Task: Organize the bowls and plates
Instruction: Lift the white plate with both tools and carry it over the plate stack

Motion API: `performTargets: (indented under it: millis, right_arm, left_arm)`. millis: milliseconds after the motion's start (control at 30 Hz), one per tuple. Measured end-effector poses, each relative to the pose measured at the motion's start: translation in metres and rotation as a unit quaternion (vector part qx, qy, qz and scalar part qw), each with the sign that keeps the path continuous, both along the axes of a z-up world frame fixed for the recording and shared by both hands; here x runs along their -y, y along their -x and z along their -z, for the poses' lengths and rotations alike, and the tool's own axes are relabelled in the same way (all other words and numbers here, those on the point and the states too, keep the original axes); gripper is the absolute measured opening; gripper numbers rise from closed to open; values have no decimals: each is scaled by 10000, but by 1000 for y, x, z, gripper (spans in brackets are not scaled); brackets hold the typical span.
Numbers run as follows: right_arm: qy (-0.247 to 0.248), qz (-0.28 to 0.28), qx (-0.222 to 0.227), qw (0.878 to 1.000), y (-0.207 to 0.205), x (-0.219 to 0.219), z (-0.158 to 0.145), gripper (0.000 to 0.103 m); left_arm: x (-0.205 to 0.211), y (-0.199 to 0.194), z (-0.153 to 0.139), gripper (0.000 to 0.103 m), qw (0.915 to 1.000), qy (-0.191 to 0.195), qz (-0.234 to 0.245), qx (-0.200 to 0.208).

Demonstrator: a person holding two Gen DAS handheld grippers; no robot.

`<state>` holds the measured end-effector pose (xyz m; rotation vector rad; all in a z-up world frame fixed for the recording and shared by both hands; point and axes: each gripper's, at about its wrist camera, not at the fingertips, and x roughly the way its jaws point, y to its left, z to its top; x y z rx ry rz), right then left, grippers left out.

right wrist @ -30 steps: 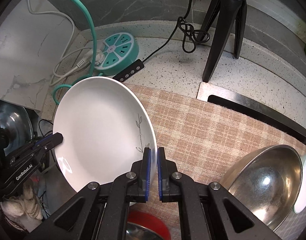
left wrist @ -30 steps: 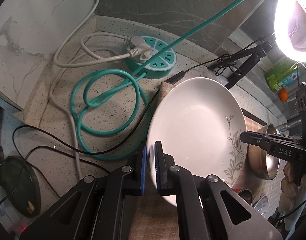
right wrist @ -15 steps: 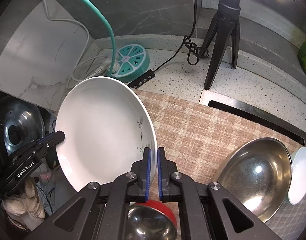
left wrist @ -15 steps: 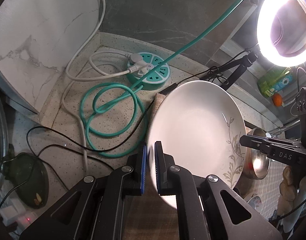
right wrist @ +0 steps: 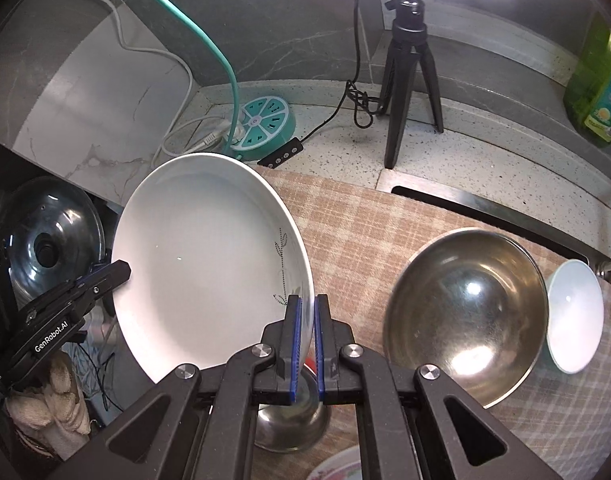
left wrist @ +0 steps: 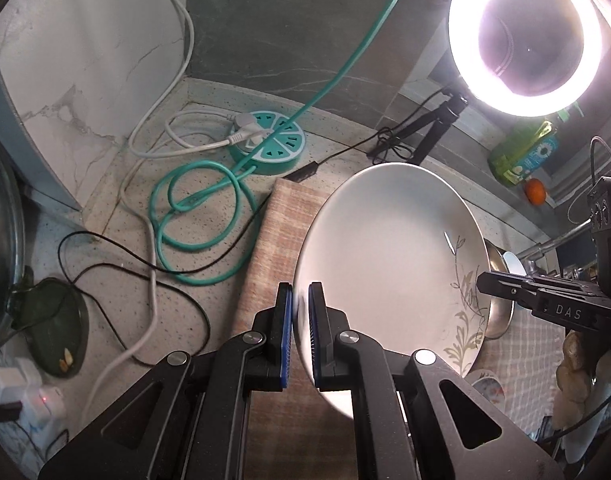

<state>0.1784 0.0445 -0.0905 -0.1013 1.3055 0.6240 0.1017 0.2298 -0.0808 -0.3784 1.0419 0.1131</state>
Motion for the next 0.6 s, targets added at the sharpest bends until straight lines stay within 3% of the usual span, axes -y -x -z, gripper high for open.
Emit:
performTargets:
  millis: [600]
  right_arm:
    - [47, -30, 52, 10000, 50, 101, -7, 6]
  left_arm:
    - [94, 51, -2, 6, 9999, 123, -15, 85]
